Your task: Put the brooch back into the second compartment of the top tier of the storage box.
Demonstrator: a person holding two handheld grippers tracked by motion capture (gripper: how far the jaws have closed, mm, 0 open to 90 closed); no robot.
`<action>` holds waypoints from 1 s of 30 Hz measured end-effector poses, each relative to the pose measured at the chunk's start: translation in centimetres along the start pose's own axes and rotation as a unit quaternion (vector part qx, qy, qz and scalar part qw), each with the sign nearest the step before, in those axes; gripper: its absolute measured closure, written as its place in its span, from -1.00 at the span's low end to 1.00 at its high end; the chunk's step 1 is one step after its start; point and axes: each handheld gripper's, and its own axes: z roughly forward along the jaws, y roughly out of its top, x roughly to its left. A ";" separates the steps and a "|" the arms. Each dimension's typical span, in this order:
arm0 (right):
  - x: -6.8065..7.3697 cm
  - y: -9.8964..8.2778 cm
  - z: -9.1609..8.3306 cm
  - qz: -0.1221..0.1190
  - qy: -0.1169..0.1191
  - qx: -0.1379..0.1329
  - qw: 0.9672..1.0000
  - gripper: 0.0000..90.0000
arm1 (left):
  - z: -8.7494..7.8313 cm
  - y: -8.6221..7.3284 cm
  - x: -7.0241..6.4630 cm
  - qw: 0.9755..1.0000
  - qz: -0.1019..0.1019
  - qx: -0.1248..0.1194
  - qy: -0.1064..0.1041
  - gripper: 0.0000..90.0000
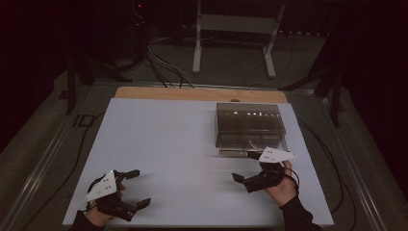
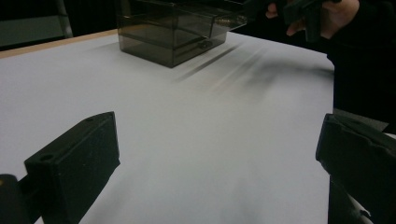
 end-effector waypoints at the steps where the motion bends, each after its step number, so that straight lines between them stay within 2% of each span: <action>1: -0.1 -0.2 0.0 0.003 0.002 0.001 1.000 -1.00 | 0.0 0.0 0.0 1.000 0.000 0.000 0.000 -0.99; 10: -0.3 -2.5 -0.3 0.001 -0.015 0.023 1.000 -1.00 | 0.0 0.0 0.0 1.000 0.000 0.000 -0.001 -0.99; 18: -0.7 -4.3 -1.0 0.010 -0.024 0.036 0.999 -1.00 | 0.0 0.0 0.0 1.000 -0.002 -0.002 -0.002 -0.99; 23: -0.9 -5.3 -1.5 0.010 -0.038 0.049 0.998 -1.00 | 0.0 0.0 0.0 1.000 -0.001 -0.001 -0.002 -0.99; 30: -1.1 -6.6 -2.8 0.022 -0.051 0.046 0.997 -1.00 | 0.0 0.0 0.0 1.000 -0.002 0.000 -0.002 -0.99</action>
